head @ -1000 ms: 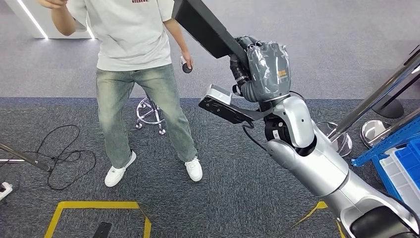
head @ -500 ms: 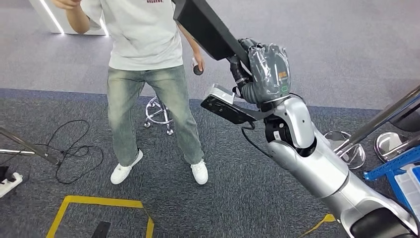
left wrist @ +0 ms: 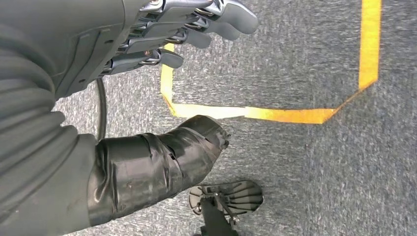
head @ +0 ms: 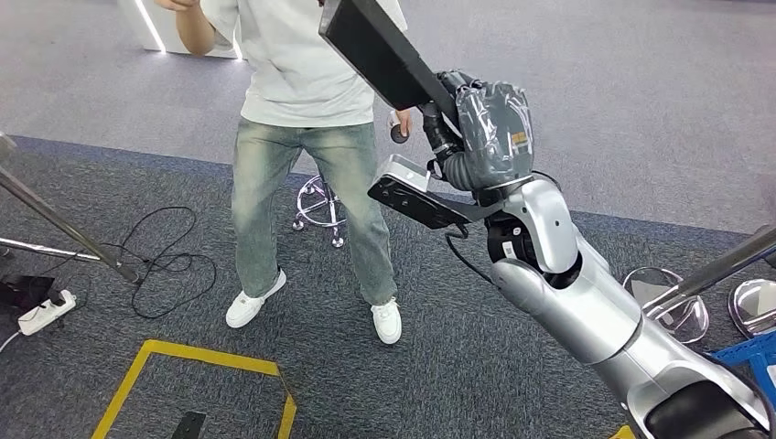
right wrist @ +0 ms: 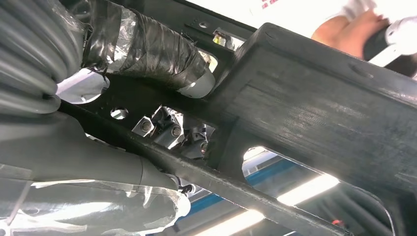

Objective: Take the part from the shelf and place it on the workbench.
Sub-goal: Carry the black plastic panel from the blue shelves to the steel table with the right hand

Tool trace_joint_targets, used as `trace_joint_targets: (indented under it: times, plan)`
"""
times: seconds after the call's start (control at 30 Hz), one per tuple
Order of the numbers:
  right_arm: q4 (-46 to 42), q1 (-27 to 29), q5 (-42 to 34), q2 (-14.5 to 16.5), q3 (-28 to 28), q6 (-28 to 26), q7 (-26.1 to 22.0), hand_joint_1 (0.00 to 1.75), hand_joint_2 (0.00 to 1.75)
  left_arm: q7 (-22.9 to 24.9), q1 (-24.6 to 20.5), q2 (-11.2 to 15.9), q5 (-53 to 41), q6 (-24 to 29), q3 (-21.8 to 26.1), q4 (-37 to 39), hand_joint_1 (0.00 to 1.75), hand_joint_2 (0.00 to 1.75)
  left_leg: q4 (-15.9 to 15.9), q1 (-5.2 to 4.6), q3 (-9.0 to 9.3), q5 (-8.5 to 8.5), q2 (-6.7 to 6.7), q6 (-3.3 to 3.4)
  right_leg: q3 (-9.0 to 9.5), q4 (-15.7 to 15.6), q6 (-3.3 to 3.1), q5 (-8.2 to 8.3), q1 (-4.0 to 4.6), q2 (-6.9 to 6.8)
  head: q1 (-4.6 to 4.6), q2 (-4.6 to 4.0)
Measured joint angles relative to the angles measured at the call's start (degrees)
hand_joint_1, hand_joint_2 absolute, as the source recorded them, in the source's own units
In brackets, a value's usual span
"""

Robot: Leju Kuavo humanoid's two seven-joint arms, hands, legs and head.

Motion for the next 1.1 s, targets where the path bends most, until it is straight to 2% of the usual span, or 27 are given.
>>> trace_joint_targets:
  times: [0.03, 0.1, 0.17, 0.2, 0.23, 0.27, 0.3, 0.33, 0.37, 0.4, 0.43, 0.47, 0.5, 0.53, 0.57, 0.6, 0.67, 0.7, 0.73, 0.77, 0.8, 0.83, 0.87, 0.93, 0.97, 1.03, 1.1]
  plan:
    - [0.0, 0.0, 0.1, 0.0, 0.0, 0.0, 0.0, 1.75, 1.75, 0.0, 0.1, 0.1, 0.0, 0.0, 0.0, 0.0, 0.0, 1.75, -0.4, 0.09, 0.3, 0.16, -0.52, 0.33, 0.15, 0.1, 0.3, -0.25, -0.05, 0.0, 0.04, 0.0]
    - [-0.1, 0.0, 0.1, 0.0, 0.0, 0.0, 0.0, 1.75, 1.75, 0.0, 0.2, 0.2, 0.0, 0.0, 0.0, 0.0, 0.0, 1.75, -1.3, 0.41, 1.09, 0.53, -1.44, 1.03, -0.83, 2.8, 0.64, -2.07, -0.05, 1.5, 0.25, 0.0]
    - [-0.1, 0.2, 0.2, 0.0, 0.0, -0.1, 0.0, 1.75, 1.75, 0.0, 0.1, 0.2, 0.0, 0.0, 0.0, 0.0, 0.0, 1.75, -1.5, 0.55, 1.3, 0.56, -2.4, 1.46, -4.24, 9.8, 0.61, -5.36, -0.06, 3.52, 0.44, 0.0]
    - [-0.1, 0.4, 0.2, -0.1, 0.0, -0.1, 0.0, 1.75, 1.75, 0.0, 0.0, 0.2, 0.0, 0.0, 0.0, 0.0, 0.0, 1.75, -1.5, 0.53, 1.3, 0.52, -2.99, 1.57, -6.17, 13.3, 0.64, -6.6, -0.06, 3.95, 0.46, 0.0]
    - [-0.1, 0.6, 0.2, -0.1, 0.0, -0.1, 0.0, 1.75, 1.75, 0.0, 0.0, 0.2, 0.0, 0.0, 0.0, 0.0, 0.0, 1.75, -1.4, 0.52, 1.3, 0.45, -3.7, 1.61, -7.49, 15.4, 0.69, -6.85, -0.08, 4.13, 0.48, 0.0]
    - [-0.1, 0.8, 0.2, -0.1, 0.0, -0.1, 0.0, 1.75, 1.75, 0.0, 0.1, 0.2, 0.0, 0.0, 0.0, 0.0, 0.0, 1.75, -1.2, 0.54, 1.3, 0.37, -4.44, 1.57, -7.78, 15.3, 0.75, -5.96, -0.16, 4.2, 0.48, 0.0]
    - [-0.1, 0.9, 0.2, -0.1, 0.0, -0.1, 0.0, 1.75, 1.75, 0.0, 0.1, 0.2, 0.0, 0.0, 0.0, 0.0, 0.0, 1.75, -0.9, 0.58, 1.29, 0.22, -5.2, 1.47, -6.98, 13.2, 0.79, -4.11, -0.28, 4.35, 0.48, 0.0]
    - [-0.1, 0.9, 0.2, -0.1, 0.0, -0.1, 0.0, 1.75, 1.75, 0.0, 0.2, 0.2, 0.0, 0.0, 0.0, 0.0, 0.0, 1.75, -0.5, 0.65, 1.23, -0.02, -5.99, 1.29, -5.34, 9.3, 0.81, -1.84, -0.48, 5.01, 0.5, 0.0]
    - [-0.1, 0.9, 0.2, -0.1, 0.0, -0.1, 0.0, 1.75, 1.75, 0.0, 0.2, 0.2, 0.0, 0.0, 0.0, 0.0, 0.0, 1.75, 0.0, 0.63, 0.99, -0.31, -6.67, 1.0, -3.67, 5.6, 0.83, -0.35, -0.67, 6.13, 0.49, 0.0]
    - [-0.1, 0.8, 0.2, -0.2, 0.0, -0.1, 0.0, 1.75, 1.75, 0.0, 0.2, 0.2, 0.0, 0.0, 0.0, 0.0, 0.0, 1.75, 0.5, 0.64, 0.66, -0.52, -7.3, 0.67, -2.43, 2.8, 0.78, 0.56, -0.81, 7.04, 0.46, 0.0]
    - [-0.1, 0.8, 0.2, -0.2, 0.0, -0.1, 0.0, 1.75, 1.75, 0.0, 0.2, 0.1, 0.0, 0.0, 0.0, 0.0, 0.0, 1.75, 0.9, 0.71, 0.3, -0.65, -7.84, 0.34, -1.77, 1.4, 0.68, 0.77, -0.81, 7.73, 0.43, 0.0]
    - [-0.2, 0.9, 0.2, -0.1, 0.0, -0.1, 0.0, 1.75, 1.75, 0.0, 0.2, 0.1, 0.0, 0.0, 0.0, 0.0, 0.0, 1.75, 1.0, 0.81, -0.01, -0.63, -8.33, 0.01, -1.66, 1.2, 0.5, 0.52, -0.68, 7.77, 0.41, 0.0]
    - [-0.2, 0.9, 0.2, -0.1, 0.0, -0.1, 0.0, 1.75, 1.75, 0.0, 0.3, 0.2, 0.0, 0.0, 0.0, 0.0, 0.0, 1.75, 0.9, 0.97, -0.15, -0.55, -8.85, -0.3, -1.62, 1.1, 0.19, 0.61, -0.63, 7.18, 0.41, 0.0]
    - [-0.2, 0.8, 0.2, -0.1, 0.0, -0.1, 0.0, 1.75, 1.75, 0.0, 0.4, 0.2, 0.0, 0.0, 0.0, 0.0, 0.0, 1.75, 1.0, 1.08, -0.28, -0.6, -8.78, -0.57, -1.44, 1.0, -0.17, 0.66, -0.61, 6.59, 0.41, 0.0]
    - [-0.3, 0.8, 0.2, -0.1, 0.0, -0.1, 0.0, 1.75, 1.75, 0.0, 0.5, 0.2, 0.0, 0.0, 0.0, 0.0, 0.0, 1.75, 1.7, 1.04, -0.59, -0.99, -7.94, -0.87, -1.21, 0.8, -0.57, 0.7, -0.66, 5.99, 0.23, 0.0]
    - [-0.3, 0.7, 0.2, -0.1, 0.0, -0.1, 0.0, 1.75, 1.75, 0.0, 0.5, 0.2, 0.0, 0.0, 0.0, 0.0, 0.0, 1.75, 3.4, 1.0, -1.43, -1.9, -6.54, -1.17, -0.98, 0.6, -0.92, 0.72, -0.71, 5.37, -0.01, 0.0]
    - [-0.3, 0.7, 0.2, -0.1, 0.0, -0.1, 0.0, 1.75, 1.75, 0.0, 0.4, 0.2, 0.0, 0.0, 0.0, 0.0, 0.0, 1.75, 9.8, 1.02, -4.74, -4.77, -3.49, -1.67, -0.71, 0.4, -1.38, 0.61, -0.5, 4.2, -0.49, 0.0]
    - [-0.3, 0.7, 0.2, -0.1, 0.0, -0.1, 0.0, 1.75, 1.75, 0.0, 0.3, 0.2, 0.0, 0.0, 0.0, 0.0, 0.0, 1.75, 13.3, 1.13, -6.73, -6.04, -2.79, -1.83, -0.68, 0.5, -1.47, 0.52, -0.37, 3.59, -0.54, 0.0]
    - [-0.3, 0.7, 0.3, -0.1, 0.0, -0.1, 0.0, 1.75, 1.75, 0.0, 0.3, 0.2, 0.0, 0.0, 0.0, 0.0, 0.0, 1.75, 15.7, 1.21, -8.14, -6.5, -2.48, -1.89, -0.64, 0.5, -1.52, 0.4, -0.25, 2.97, -0.55, 0.0]
    - [-0.3, 0.8, 0.3, -0.1, 0.0, -0.1, -0.1, 1.75, 1.75, 0.0, 0.3, 0.1, 0.1, 0.0, 0.0, 0.0, 0.0, 1.75, 16.1, 1.24, -8.59, -6.0, -2.33, -1.88, -0.55, 0.5, -1.54, 0.26, -0.16, 2.33, -0.55, 0.0]
    - [-0.3, 0.8, 0.4, -0.1, 0.0, -0.1, -0.2, 1.75, 1.75, -0.1, 0.3, 0.1, 0.2, 0.0, 0.0, 0.0, 0.0, 1.75, 14.3, 1.26, -7.8, -4.56, -2.14, -1.8, -0.4, 0.5, -1.51, 0.1, -0.09, 1.74, -0.55, 0.0]
    - [-0.3, 0.8, 0.6, 0.0, 0.0, -0.2, -0.4, 1.75, 1.75, -0.1, 0.3, 0.1, 0.4, 0.0, 0.0, 0.0, 0.0, 1.75, 10.6, 1.21, -5.95, -2.51, -1.61, -1.63, -0.14, 0.5, -1.44, -0.11, -0.03, 1.14, -0.55, 0.0]
    - [-0.3, 0.7, 0.7, 0.0, 0.0, -0.2, -0.5, 1.75, 1.75, -0.1, 0.3, 0.1, 0.5, 0.0, 0.0, 0.0, 0.0, 1.75, 6.7, 0.91, -3.86, -1.06, -0.48, -1.34, 0.14, 0.4, -1.32, -0.33, 0.07, 0.59, -0.54, -0.01]
    - [-0.3, 0.4, 0.9, 0.2, 0.0, -0.3, -0.9, 1.75, 1.75, -0.2, 0.1, 0.2, 0.8, -0.1, 0.0, 0.0, 0.0, 1.75, 1.4, 0.21, -1.11, 0.31, 1.05, -0.59, 0.55, 0.3, -0.9, -0.7, 0.26, -0.42, -0.51, -0.01]
    - [-0.3, 0.3, 1.0, 0.3, 0.0, -0.3, -1.0, 1.75, 1.75, -0.2, 0.0, 0.2, 0.9, -0.1, 0.0, 0.0, 0.0, 1.75, 0.7, -0.12, -0.86, 0.07, 1.15, -0.24, 0.7, 0.1, -0.63, -0.84, 0.33, -0.9, -0.51, -0.01]
    - [-0.3, 0.3, 1.3, 0.6, 0.0, -0.3, -1.1, 1.75, 1.75, -0.2, 0.1, 0.4, 1.0, -0.2, 0.0, 0.0, 0.0, 1.75, 0.3, -0.04, -0.69, 0.17, -0.17, 0.4, 1.03, -0.1, -0.02, -1.15, 0.27, -1.65, -0.48, -0.01]
    - [-0.4, 0.3, 1.5, 0.7, 0.0, -0.3, -1.1, 1.75, 1.75, -0.2, 0.2, 0.5, 1.0, -0.1, 0.0, 0.0, 0.0, 1.75, -0.4, 0.28, -0.06, 0.34, -1.36, 1.09, 0.56, 1.6, 0.43, -2.41, 0.11, 0.19, -0.34, 0.0]
